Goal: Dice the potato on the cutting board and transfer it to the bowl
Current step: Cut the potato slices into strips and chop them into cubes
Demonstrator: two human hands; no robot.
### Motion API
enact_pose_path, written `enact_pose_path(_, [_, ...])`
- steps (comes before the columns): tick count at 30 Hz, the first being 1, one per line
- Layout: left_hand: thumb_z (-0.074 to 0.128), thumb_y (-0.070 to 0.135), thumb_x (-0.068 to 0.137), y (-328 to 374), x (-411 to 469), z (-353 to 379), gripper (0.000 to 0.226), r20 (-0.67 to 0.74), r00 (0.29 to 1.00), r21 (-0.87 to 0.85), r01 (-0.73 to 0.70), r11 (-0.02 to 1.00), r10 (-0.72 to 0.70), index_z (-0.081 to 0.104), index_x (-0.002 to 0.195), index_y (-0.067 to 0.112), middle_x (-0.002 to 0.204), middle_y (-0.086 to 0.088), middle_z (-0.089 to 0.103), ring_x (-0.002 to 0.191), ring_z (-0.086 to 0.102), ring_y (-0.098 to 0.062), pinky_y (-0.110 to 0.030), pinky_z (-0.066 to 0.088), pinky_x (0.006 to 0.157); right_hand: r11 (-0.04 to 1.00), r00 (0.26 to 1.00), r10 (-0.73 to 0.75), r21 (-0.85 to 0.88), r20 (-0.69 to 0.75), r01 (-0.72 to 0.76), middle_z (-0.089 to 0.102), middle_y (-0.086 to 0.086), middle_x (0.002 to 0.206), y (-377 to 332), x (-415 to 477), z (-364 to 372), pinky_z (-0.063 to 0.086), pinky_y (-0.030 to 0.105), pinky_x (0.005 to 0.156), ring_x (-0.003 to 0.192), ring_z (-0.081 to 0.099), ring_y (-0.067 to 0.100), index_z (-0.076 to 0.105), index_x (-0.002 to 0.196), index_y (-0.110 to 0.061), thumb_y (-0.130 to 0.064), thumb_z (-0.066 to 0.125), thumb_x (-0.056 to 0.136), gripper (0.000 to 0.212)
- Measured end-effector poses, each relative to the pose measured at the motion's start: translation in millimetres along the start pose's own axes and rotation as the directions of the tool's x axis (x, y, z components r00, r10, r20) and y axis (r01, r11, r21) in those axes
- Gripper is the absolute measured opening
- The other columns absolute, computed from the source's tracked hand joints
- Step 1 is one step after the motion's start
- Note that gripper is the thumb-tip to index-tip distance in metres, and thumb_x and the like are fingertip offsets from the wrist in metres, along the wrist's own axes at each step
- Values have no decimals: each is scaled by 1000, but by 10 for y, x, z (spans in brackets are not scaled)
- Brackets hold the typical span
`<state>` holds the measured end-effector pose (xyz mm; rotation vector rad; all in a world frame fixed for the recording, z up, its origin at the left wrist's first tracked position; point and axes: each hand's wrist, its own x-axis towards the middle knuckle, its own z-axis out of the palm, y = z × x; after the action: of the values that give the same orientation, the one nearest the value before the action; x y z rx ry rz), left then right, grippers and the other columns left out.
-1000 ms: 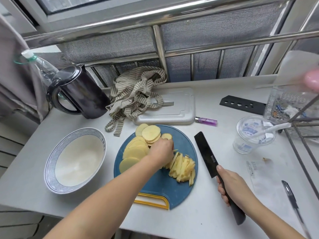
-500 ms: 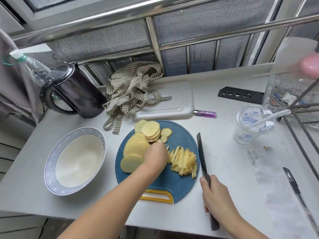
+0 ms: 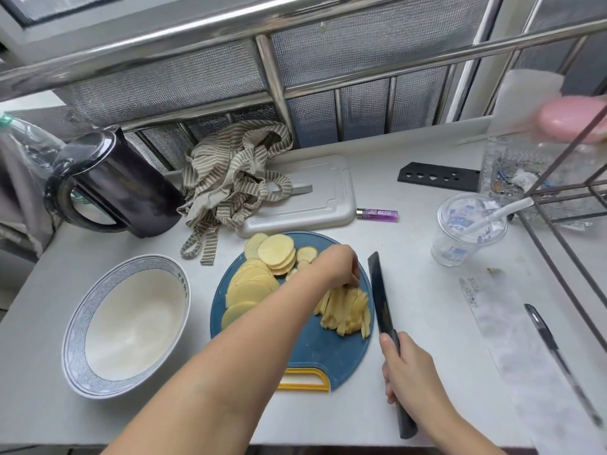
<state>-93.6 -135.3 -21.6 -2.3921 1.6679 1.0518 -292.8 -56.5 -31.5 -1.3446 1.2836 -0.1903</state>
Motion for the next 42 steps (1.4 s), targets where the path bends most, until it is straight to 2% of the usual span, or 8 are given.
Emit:
enact_pose_path(6, [78, 18, 79, -57, 63, -122, 16, 72, 996, 109, -55, 993, 47, 73, 92, 10, 93, -5, 72, 75, 59, -17, -25, 43, 63, 1000, 1000, -14, -14, -16, 13, 55, 13, 64, 56, -35, 29, 51, 37, 44, 44, 51, 21, 47, 79, -9, -33, 42, 100, 32])
enact_pose_path(13, [62, 17, 84, -74, 16, -19, 13, 16, 994, 303, -110, 946, 111, 70, 88, 7, 78, -5, 59, 68, 53, -24, -28, 42, 58, 985, 996, -82, -156, -29, 76, 55, -1, 64, 122, -32, 134, 53, 41, 64, 59, 56, 22, 40, 74, -22, -37, 40, 100, 30])
enact_pose_path(17, [61, 14, 79, -129, 30, 4, 9, -22, 994, 264, -94, 960, 104, 57, 71, 15, 72, -2, 53, 65, 48, -21, -32, 48, 60, 986, 994, -91, -149, -63, 80, 54, -1, 63, 129, -37, 159, 53, 41, 63, 59, 56, 23, 41, 75, -22, -37, 41, 99, 29])
enact_pose_path(23, [63, 12, 80, -209, 26, 4, 14, -60, 992, 191, -94, 977, 107, 56, 69, 16, 73, -5, 61, 69, 56, -24, -36, 54, 69, 980, 988, -110, -176, -109, 89, 56, 1, 62, 99, -38, 147, 52, 41, 62, 58, 58, 22, 46, 78, -20, -36, 40, 100, 27])
enact_pose_path(27, [64, 12, 82, -146, 13, -49, 14, -52, 995, 234, -71, 970, 85, 58, 70, 11, 73, -5, 60, 70, 57, -24, -34, 51, 64, 978, 988, -104, -191, -110, 82, 56, 0, 64, 99, -53, 163, 53, 42, 62, 58, 57, 20, 47, 80, -21, -37, 40, 100, 27])
enact_pose_path(33, [68, 17, 82, -79, -9, -118, 39, -20, 998, 273, -55, 961, 63, 37, 59, 12, 58, -2, 42, 65, 51, -25, -31, 42, 56, 977, 990, -99, -197, -103, 77, 54, -2, 63, 84, -87, 216, 49, 37, 59, 55, 53, 17, 42, 76, -22, -36, 39, 101, 28])
enact_pose_path(39, [67, 20, 83, -176, -112, -312, 42, -198, 978, 134, 85, 987, -57, 34, 59, 11, 58, -2, 39, 68, 49, -24, -31, 38, 55, 972, 990, -95, -226, -100, 70, 56, 1, 66, 47, -92, 261, 48, 35, 58, 55, 54, 17, 40, 79, -22, -37, 36, 102, 27])
enact_pose_path(42, [66, 19, 86, -316, -280, -330, 41, -213, 966, 111, 173, 979, -147, 33, 62, 11, 71, -6, 48, 76, 55, -27, -29, 38, 58, 967, 994, -65, -249, -83, 42, 58, 4, 72, 22, -85, 306, 49, 36, 59, 59, 56, 20, 39, 82, -20, -39, 34, 102, 27])
